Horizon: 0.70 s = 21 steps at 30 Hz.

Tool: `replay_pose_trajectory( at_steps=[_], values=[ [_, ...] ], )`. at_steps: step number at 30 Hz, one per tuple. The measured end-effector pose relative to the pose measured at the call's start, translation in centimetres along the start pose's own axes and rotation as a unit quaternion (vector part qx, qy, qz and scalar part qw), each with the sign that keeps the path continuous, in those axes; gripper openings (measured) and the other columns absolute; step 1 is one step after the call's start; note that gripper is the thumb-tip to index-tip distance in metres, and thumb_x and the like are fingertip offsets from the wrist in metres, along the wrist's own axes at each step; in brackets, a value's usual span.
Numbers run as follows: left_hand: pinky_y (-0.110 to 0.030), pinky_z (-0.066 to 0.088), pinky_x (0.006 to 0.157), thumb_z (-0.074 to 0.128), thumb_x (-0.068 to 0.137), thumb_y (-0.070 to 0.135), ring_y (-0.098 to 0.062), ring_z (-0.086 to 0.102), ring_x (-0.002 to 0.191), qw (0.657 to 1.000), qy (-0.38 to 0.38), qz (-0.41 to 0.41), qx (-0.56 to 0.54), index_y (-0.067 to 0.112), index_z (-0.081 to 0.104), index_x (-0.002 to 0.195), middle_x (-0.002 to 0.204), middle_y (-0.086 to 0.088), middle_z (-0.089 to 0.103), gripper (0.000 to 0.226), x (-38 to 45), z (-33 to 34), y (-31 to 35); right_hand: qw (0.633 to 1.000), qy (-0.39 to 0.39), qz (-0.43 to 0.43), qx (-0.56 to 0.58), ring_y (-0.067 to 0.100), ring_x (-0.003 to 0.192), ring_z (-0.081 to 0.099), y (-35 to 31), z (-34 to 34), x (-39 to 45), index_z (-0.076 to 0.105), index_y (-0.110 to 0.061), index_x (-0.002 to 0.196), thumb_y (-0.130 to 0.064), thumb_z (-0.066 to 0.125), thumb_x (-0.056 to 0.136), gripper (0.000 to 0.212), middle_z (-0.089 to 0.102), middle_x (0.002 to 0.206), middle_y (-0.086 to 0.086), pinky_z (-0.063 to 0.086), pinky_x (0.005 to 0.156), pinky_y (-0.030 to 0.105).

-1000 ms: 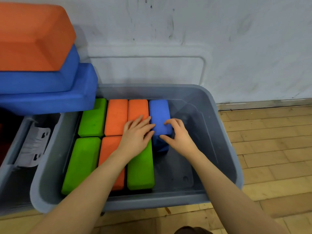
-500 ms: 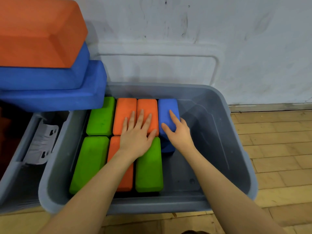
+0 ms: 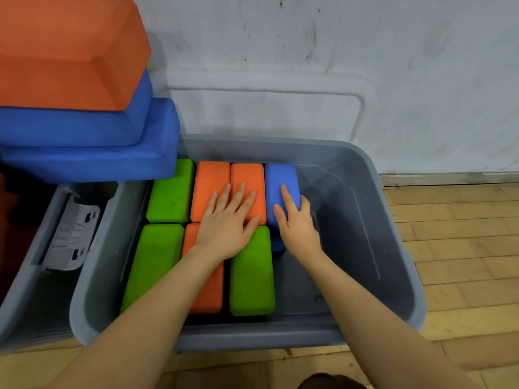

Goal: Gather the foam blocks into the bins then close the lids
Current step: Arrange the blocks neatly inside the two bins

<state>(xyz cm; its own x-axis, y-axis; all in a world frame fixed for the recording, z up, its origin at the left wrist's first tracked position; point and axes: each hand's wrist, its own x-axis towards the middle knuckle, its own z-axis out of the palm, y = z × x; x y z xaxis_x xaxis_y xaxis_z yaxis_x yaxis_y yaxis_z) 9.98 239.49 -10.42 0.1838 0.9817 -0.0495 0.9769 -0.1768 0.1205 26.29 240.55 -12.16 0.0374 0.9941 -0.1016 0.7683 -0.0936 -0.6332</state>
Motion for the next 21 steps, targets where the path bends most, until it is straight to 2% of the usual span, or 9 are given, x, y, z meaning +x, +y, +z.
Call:
replay_pose_trajectory(
  at_steps=[3,5,8,9,11,14,16,19,21],
  values=[
    [-0.039,-0.006,0.116,0.028,0.096,0.052,-0.019,-0.008,0.145,0.998,-0.051,-0.005,-0.028,0.034,0.008,0.15,0.158,0.009,-0.004,0.059,0.2,-1.0,-0.2,0.998,-0.033,0.025,-0.054,0.034,0.139,0.017,-0.5,-1.2,-0.1,0.013,-0.047,0.146,-0.054,0.032,0.097,0.053,0.009,0.157,0.005,0.034,0.105,0.052],
    [-0.042,-0.004,0.115,0.033,0.097,0.047,-0.022,-0.002,0.146,0.999,-0.039,-0.006,-0.025,0.032,0.02,0.148,0.158,0.006,0.006,0.055,0.0,-2.4,-0.5,0.996,-0.02,0.014,-0.081,0.038,0.14,0.012,-1.5,-2.1,-0.6,0.018,-0.043,0.147,-0.051,0.034,0.098,0.053,0.005,0.158,0.005,0.027,0.11,0.052],
    [-0.049,0.016,0.11,0.04,0.092,0.036,-0.032,0.024,0.14,0.993,0.11,0.002,-0.046,0.022,0.051,0.134,0.148,-0.005,0.038,0.045,-1.4,-5.5,-1.3,0.997,0.025,-0.045,-0.052,0.038,0.135,0.02,-4.6,-3.6,-1.5,0.025,-0.036,0.147,-0.042,0.041,0.098,0.052,0.012,0.157,0.007,0.028,0.109,0.047],
    [-0.048,0.022,0.105,0.04,0.088,0.034,-0.034,0.033,0.136,0.986,0.158,0.011,-0.053,0.019,0.058,0.127,0.142,-0.008,0.046,0.045,-2.1,-6.8,-1.6,0.997,0.035,-0.069,-0.027,0.037,0.133,0.023,-6.0,-4.0,-1.8,0.025,-0.036,0.147,-0.039,0.042,0.098,0.052,0.015,0.156,0.008,0.027,0.108,0.045],
    [-0.043,0.025,0.097,0.04,0.084,0.032,-0.035,0.043,0.126,0.965,0.256,0.023,-0.047,0.015,0.063,0.118,0.135,-0.013,0.053,0.045,-3.4,-9.6,-2.7,0.99,0.061,-0.124,0.007,0.035,0.132,0.027,-9.2,-4.8,-2.1,0.027,-0.034,0.147,-0.033,0.044,0.099,0.052,0.023,0.153,0.009,0.025,0.107,0.038],
    [-0.042,0.025,0.092,0.046,0.082,0.026,-0.03,0.037,0.12,0.934,0.355,0.002,-0.035,0.013,0.061,0.121,0.136,-0.012,0.051,0.044,-5.0,-14.0,-5.0,0.974,0.099,-0.187,0.084,0.029,0.13,0.033,-14.8,-6.0,-2.2,0.033,-0.033,0.145,-0.031,0.048,0.096,0.051,0.033,0.147,0.007,0.025,0.103,0.03],
    [-0.041,0.025,0.091,0.048,0.082,0.027,-0.028,0.035,0.119,0.919,0.392,-0.015,-0.022,0.014,0.056,0.128,0.139,-0.01,0.048,0.049,-5.8,-16.4,-6.7,0.959,0.1,-0.237,0.119,0.028,0.127,0.038,-18.4,-6.4,-2.1,0.035,-0.032,0.144,-0.036,0.049,0.093,0.053,0.038,0.142,0.006,0.031,0.105,0.033],
    [-0.045,0.03,0.091,0.048,0.081,0.03,-0.029,0.033,0.12,0.912,0.408,-0.047,-0.009,0.019,0.045,0.137,0.146,-0.009,0.039,0.057,-6.6,-19.2,-9.3,0.945,0.082,-0.282,0.142,0.026,0.128,0.039,-23.0,-6.3,-1.8,0.033,-0.032,0.145,-0.034,0.054,0.091,0.058,0.036,0.144,0.004,0.035,0.105,0.037],
    [-0.052,0.035,0.092,0.045,0.081,0.036,-0.034,0.034,0.126,0.921,0.382,-0.072,0.009,0.021,0.041,0.139,0.149,-0.01,0.034,0.06,-6.6,-20.5,-11.3,0.938,0.069,-0.305,0.148,0.024,0.134,0.034,-25.4,-5.8,-1.5,0.029,-0.034,0.146,-0.034,0.058,0.09,0.063,0.03,0.149,0.004,0.033,0.107,0.037]
  ],
)
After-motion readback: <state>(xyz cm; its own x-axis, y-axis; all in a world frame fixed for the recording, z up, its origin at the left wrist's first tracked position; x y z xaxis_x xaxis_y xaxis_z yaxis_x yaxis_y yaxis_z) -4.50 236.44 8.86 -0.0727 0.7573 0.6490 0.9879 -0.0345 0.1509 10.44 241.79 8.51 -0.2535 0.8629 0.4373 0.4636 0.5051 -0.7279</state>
